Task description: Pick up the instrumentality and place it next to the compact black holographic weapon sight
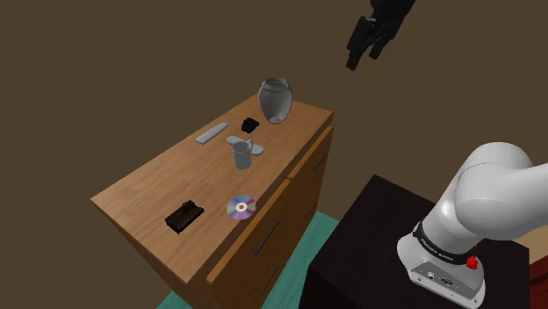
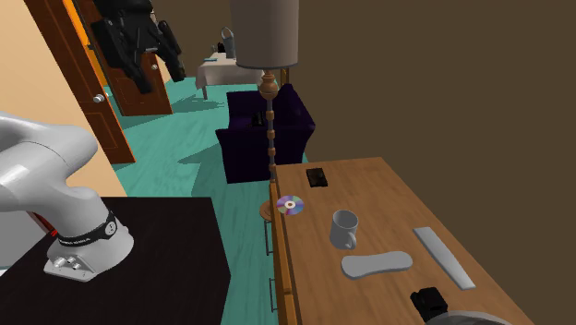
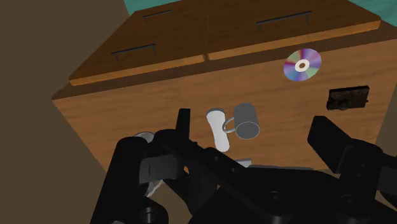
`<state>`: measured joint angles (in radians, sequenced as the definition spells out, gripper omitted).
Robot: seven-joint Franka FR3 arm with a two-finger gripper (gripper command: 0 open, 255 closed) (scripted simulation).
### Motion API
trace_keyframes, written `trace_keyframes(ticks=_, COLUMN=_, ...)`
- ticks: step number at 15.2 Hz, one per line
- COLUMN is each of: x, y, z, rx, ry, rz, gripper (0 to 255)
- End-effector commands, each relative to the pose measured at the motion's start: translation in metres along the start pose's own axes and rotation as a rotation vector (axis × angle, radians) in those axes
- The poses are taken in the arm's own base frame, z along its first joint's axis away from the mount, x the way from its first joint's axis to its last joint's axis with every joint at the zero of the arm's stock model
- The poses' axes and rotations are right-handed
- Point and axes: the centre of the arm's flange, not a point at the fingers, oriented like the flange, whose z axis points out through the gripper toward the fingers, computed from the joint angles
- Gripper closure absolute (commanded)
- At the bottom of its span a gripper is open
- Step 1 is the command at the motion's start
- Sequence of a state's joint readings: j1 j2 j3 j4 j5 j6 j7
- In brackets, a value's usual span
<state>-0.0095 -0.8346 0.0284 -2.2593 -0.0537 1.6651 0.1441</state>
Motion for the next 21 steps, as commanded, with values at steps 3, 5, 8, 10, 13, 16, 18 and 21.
trace_keyframes(ticks=3, x=0.001, y=-0.023, z=0.018, rx=-0.026, ry=0.022, rz=-0.061, gripper=0)
trace_keyframes(ticks=5, x=0.001, y=-0.046, z=0.036, rx=-0.053, ry=0.043, rz=-0.121, gripper=0)
trace_keyframes(ticks=8, x=-0.001, y=-0.079, z=0.065, rx=-0.092, ry=0.076, rz=-0.213, gripper=0)
trace_keyframes(ticks=10, x=-0.004, y=-0.1, z=0.085, rx=-0.119, ry=0.097, rz=-0.273, gripper=0)
trace_keyframes(ticks=13, x=-0.009, y=-0.131, z=0.115, rx=-0.159, ry=0.13, rz=-0.364, gripper=0)
trace_keyframes(ticks=16, x=-0.016, y=-0.159, z=0.148, rx=-0.198, ry=0.162, rz=-0.456, gripper=0)
trace_keyframes(ticks=18, x=-0.022, y=-0.177, z=0.17, rx=-0.225, ry=0.184, rz=-0.516, gripper=0)
trace_keyframes(ticks=21, x=-0.031, y=-0.203, z=0.205, rx=-0.264, ry=0.216, rz=-0.607, gripper=0)
